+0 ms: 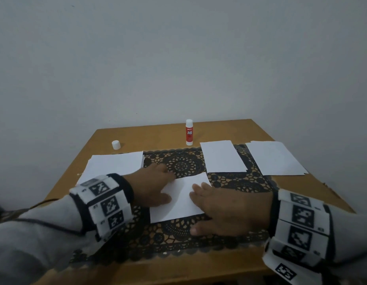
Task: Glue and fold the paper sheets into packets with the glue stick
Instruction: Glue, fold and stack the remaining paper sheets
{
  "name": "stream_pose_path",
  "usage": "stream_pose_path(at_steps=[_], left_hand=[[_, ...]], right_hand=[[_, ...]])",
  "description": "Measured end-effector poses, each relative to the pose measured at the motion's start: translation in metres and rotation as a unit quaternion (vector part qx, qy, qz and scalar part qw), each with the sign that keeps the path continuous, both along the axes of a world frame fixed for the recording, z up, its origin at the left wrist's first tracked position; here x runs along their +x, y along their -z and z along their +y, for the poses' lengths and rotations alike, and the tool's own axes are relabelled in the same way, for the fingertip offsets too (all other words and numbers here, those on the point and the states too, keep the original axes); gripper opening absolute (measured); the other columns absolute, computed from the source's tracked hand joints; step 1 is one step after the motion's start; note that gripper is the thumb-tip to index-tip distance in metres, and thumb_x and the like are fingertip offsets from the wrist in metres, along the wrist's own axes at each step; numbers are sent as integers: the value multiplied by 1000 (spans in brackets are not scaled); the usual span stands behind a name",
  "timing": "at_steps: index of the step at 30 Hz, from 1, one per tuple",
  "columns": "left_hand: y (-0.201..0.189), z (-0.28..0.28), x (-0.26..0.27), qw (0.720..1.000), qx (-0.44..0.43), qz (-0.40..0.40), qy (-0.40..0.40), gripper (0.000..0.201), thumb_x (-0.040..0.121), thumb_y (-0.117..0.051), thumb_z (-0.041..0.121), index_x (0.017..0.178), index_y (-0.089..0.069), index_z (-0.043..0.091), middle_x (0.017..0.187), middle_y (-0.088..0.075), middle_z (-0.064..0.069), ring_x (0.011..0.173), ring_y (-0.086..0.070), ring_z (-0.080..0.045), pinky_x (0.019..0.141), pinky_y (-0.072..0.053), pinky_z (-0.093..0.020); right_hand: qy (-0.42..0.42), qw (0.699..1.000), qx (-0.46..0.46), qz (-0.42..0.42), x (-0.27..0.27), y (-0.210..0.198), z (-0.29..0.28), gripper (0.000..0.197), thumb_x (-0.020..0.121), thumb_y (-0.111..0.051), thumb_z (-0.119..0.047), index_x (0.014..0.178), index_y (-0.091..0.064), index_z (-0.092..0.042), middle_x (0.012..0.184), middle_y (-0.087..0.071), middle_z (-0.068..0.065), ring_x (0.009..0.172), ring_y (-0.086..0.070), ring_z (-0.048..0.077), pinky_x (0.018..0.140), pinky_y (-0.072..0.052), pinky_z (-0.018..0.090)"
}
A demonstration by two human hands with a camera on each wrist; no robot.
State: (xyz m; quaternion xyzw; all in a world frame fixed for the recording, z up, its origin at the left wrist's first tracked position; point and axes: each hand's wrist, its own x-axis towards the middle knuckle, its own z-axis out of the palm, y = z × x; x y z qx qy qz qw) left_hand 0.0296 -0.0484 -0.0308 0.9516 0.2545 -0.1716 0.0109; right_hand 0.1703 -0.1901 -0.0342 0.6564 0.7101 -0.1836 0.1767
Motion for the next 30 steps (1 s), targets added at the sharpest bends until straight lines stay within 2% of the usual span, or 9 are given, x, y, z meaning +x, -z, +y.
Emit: stream_pose_path(at_steps=[2, 3, 4, 6, 11, 17, 22, 25, 30], left_hand=[[4, -13, -8, 997, -5, 79, 1, 75, 96, -41, 52, 153, -5, 19, 159, -4, -8, 145, -11, -26, 118, -21, -40], [6, -18, -11, 994, -12, 106, -4, 78, 97, -35, 54, 152, 6, 19, 160, 10, -8, 148, 1, -25, 120, -13, -41], [8, -20, -15, 993, -15, 121, -10, 78, 98, -30, 55, 151, 13, 19, 158, 18, -8, 147, 9, -24, 120, -9, -42], [11, -22, -17, 992, -19, 127, -16, 76, 99, -25, 54, 149, 19, 19, 156, 24, -8, 146, 15, -24, 120, -7, -46], [13, -23, -18, 991, -23, 129, -20, 75, 99, -24, 53, 149, 20, 19, 155, 26, -8, 146, 17, -25, 120, -5, -45], [15, -23, -21, 993, -18, 116, -19, 74, 99, -22, 54, 150, 19, 20, 156, 24, -8, 146, 16, -24, 120, -6, -44], [17, -20, -21, 993, -27, 115, -26, 74, 99, -23, 55, 150, 19, 20, 156, 26, -7, 146, 16, -24, 120, -6, -45], [13, -22, -18, 991, -36, 122, -30, 75, 99, -25, 54, 149, 19, 21, 156, 25, -7, 146, 16, -23, 119, -6, -44], [4, -17, -22, 991, -65, 109, -35, 75, 101, -36, 42, 150, 16, 19, 157, 23, -2, 146, 13, -17, 118, -5, -36]], right_hand=[[-9, 1000, -17, 6, -1, 3, 2, 92, 94, -34, -66, 155, 8, -11, 162, 15, 9, 149, 11, 24, 122, -6, 41], [-5, 1000, -20, 4, 1, 3, 5, 93, 93, -33, -67, 154, 10, -11, 161, 17, 9, 149, 12, 24, 122, -5, 41], [4, 1000, -19, -2, 4, 4, 8, 94, 93, -31, -67, 154, 11, -10, 161, 17, 9, 149, 12, 23, 122, -5, 41], [23, 1000, -9, -17, 9, 4, 14, 94, 93, -28, -67, 154, 11, -8, 161, 17, 11, 149, 11, 24, 121, -5, 42], [38, 999, -3, -30, 4, 7, 25, 97, 92, -25, -70, 153, 9, -2, 161, 13, 16, 150, 7, 30, 122, -8, 46], [50, 999, -8, -8, 6, 4, 25, 98, 92, -28, -70, 153, 11, -5, 161, 16, 13, 150, 10, 27, 122, -6, 45], [4, 998, -49, -36, 2, 7, -1, 99, 89, -28, -73, 154, 13, -10, 160, 19, 12, 149, 13, 27, 120, -3, 39], [5, 999, -33, -37, -4, 6, 5, 100, 90, -30, -72, 153, 14, -8, 160, 19, 14, 149, 13, 29, 120, -4, 42], [-64, 998, -19, -10, -37, 8, -5, 102, 90, -32, -73, 153, 12, -6, 160, 19, 13, 149, 14, 26, 120, 0, 40]])
